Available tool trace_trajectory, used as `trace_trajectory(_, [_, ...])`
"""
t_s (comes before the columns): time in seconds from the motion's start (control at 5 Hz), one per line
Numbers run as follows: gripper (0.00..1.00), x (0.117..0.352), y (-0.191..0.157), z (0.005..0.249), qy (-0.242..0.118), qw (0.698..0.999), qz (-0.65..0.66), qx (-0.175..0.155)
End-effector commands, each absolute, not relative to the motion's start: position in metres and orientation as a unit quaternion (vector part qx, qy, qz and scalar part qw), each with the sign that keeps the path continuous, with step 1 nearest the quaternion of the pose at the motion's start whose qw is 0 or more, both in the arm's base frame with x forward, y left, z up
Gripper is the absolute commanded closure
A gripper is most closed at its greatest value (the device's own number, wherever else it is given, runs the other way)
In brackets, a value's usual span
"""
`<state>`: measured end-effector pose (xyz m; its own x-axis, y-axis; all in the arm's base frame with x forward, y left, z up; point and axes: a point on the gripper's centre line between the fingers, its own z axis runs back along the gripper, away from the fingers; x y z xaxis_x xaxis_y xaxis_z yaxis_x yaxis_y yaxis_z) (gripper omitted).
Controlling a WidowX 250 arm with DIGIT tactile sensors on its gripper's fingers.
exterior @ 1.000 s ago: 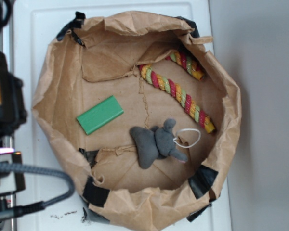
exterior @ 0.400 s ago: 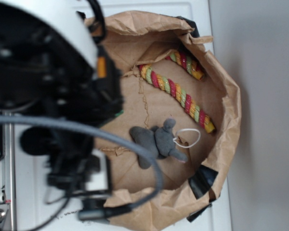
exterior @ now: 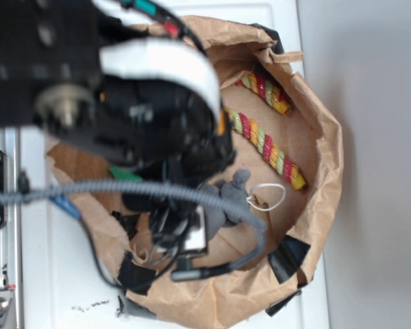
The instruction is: Grab the gray animal.
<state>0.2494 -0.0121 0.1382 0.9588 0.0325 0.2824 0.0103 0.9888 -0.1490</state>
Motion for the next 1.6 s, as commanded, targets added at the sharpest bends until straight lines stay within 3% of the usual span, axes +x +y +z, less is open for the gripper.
trace_trajectory(0.0, [0.0, 0.291, -0.018, 0.109, -0.156, 0.987, 0.014, -0.024])
trace_trajectory(0.6, [0.0, 0.291, -0.018, 0.109, -0.156, 0.987, 0.014, -0.024])
trace_trajectory(0.8, [0.0, 0.297, -0.001, 0.093, -0.208, 0.975, 0.071, -0.024])
trace_trajectory(1.2, [0.0, 0.304, -0.012, 0.048, -0.072, 0.996, -0.004, -0.055])
trace_trajectory(1.4, [1.0, 0.312, -0.014, 0.041, -0.073, 0.996, 0.021, -0.044])
